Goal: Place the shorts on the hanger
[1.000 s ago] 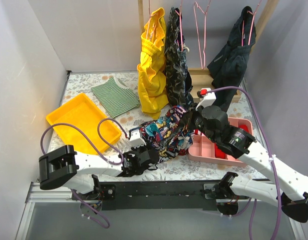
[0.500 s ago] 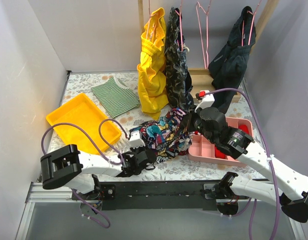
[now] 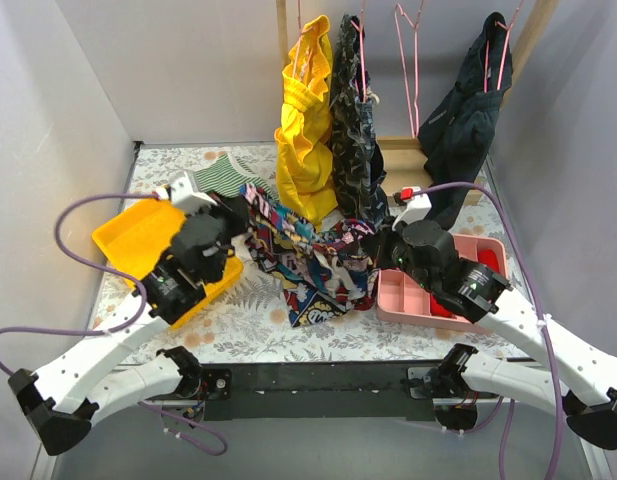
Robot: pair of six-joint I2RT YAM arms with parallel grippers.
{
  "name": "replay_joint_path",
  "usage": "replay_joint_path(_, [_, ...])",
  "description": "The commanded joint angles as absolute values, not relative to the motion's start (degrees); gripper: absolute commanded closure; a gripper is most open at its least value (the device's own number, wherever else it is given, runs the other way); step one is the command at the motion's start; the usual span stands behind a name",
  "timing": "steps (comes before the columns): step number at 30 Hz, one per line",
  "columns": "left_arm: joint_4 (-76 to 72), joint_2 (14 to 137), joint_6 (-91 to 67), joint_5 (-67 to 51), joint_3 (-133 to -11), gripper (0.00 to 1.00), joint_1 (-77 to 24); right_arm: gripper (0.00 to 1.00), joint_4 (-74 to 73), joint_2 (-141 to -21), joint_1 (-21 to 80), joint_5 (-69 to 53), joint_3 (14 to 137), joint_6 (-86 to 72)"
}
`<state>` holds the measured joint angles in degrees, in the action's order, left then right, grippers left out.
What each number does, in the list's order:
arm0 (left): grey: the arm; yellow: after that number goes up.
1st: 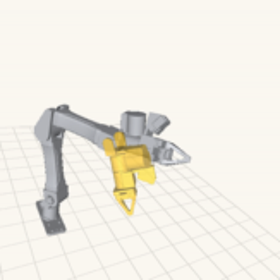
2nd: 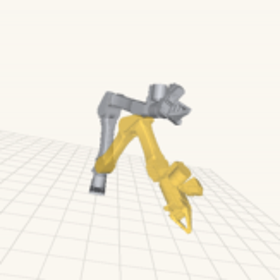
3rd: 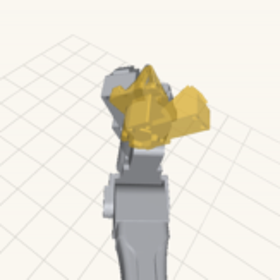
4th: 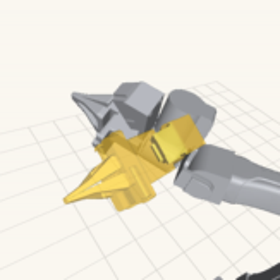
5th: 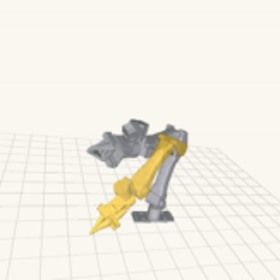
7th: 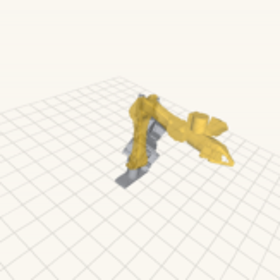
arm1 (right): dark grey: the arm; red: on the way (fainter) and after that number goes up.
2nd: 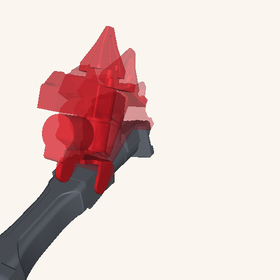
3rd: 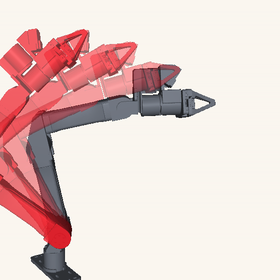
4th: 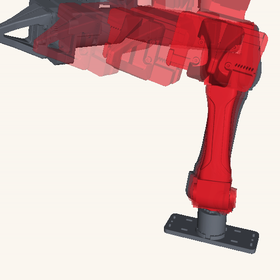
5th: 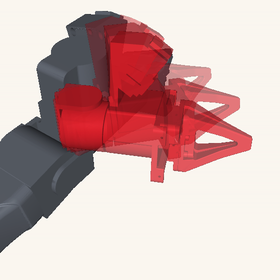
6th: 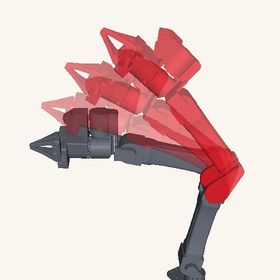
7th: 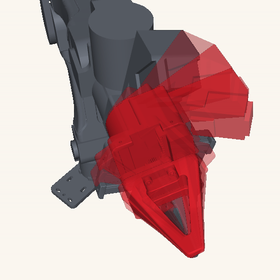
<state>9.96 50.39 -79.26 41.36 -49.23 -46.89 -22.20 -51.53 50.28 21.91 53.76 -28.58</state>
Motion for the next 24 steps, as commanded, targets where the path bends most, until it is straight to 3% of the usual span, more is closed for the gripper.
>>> replay_joint_path(1, [12.7,52.4,-61.8,30.4,-59.9,1.00,-42.2,0.95,-18.8,-48.0,50.4,17.8,49.5,-31.0])
replay_joint_path(3, [13.3,53.9,-59.9,24.9,-63.3,1.00,-42.0,0.75,-16.4,-46.1,50.4,16.2,44.7,-31.2])
replay_joint_path(6, [16.8,56.6,-58.0,18.3,-67.6,1.00,-42.0,0.55,-14.5,-44.9,50.4,13.7,41.0,-30.5])
replay_joint_path(9, [18.3,57.4,-57.0,13.7,-69.5,1.00,-42.0,0.45,-12.9,-45.4,50.4,12.4,39.6,-29.3])
replay_joint_path(12, [19.9,58.4,-56.1,9.1,-71.8,1.00,-42.0,0.37,-11.7,-47.6,50.4,11.1,39.5,-27.8])
replay_joint_path(20, [26.1,62.2,-55.4,7.3,-77.6,1.00,-42.0,0.32,-6.9,-53.0,53.7,8.3,39.5,-25.2])
replay_joint_path(24, [28.0,64.2,-56.0,7.6,-79.6,1.00,-42.0,0.31,-5.1,-53.2,60.4,11.9,40.3,-22.8])
